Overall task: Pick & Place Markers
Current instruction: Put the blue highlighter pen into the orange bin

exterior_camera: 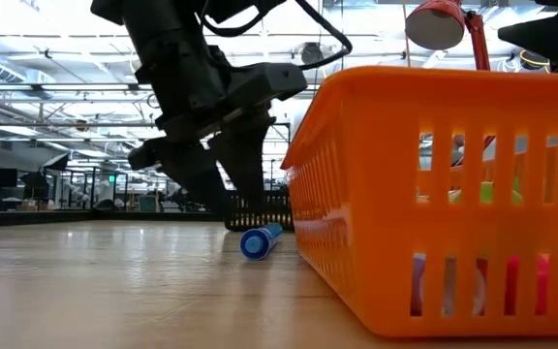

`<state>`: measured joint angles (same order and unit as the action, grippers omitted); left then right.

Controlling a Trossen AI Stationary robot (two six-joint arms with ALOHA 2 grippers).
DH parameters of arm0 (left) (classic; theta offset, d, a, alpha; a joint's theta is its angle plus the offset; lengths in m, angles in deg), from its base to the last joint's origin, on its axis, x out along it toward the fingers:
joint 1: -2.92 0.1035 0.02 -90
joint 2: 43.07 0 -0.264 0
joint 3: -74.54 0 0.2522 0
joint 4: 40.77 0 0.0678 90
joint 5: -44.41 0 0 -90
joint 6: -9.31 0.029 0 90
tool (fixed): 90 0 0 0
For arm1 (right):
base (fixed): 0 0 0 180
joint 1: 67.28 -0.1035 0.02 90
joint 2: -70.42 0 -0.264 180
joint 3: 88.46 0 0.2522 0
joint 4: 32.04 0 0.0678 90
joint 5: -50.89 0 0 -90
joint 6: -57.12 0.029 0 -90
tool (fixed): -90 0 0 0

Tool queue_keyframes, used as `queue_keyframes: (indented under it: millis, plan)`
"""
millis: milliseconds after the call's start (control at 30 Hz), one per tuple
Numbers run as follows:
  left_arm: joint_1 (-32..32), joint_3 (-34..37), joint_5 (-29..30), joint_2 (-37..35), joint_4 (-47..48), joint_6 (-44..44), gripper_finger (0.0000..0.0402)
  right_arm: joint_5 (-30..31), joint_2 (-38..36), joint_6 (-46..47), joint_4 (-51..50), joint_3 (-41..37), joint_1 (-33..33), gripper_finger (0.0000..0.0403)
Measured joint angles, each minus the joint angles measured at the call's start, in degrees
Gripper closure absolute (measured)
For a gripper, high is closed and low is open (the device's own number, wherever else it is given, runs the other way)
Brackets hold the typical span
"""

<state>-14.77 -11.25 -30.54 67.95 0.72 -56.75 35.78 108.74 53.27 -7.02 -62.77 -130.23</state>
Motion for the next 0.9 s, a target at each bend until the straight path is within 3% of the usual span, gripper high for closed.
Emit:
queue_keyframes:
  millis: [467,700,900]
  plan:
    - [0.3,0.3,-3.1,3.7,-7.1,2.7,0.0222,0.0,0.0,0.0,0.0,0.0,0.0,0.0124]
    - [2.0,0.0,-8.4,5.5,-3.4,2.8,0.0224,0.0,0.0,0.0,-0.1,0.0,0.0,0.0124]
    - [1.6,0.0,-11.3,4.8,4.2,3.5,0.0251,0.0,0.0,0.0,-0.1,0.0,0.0,0.0124]
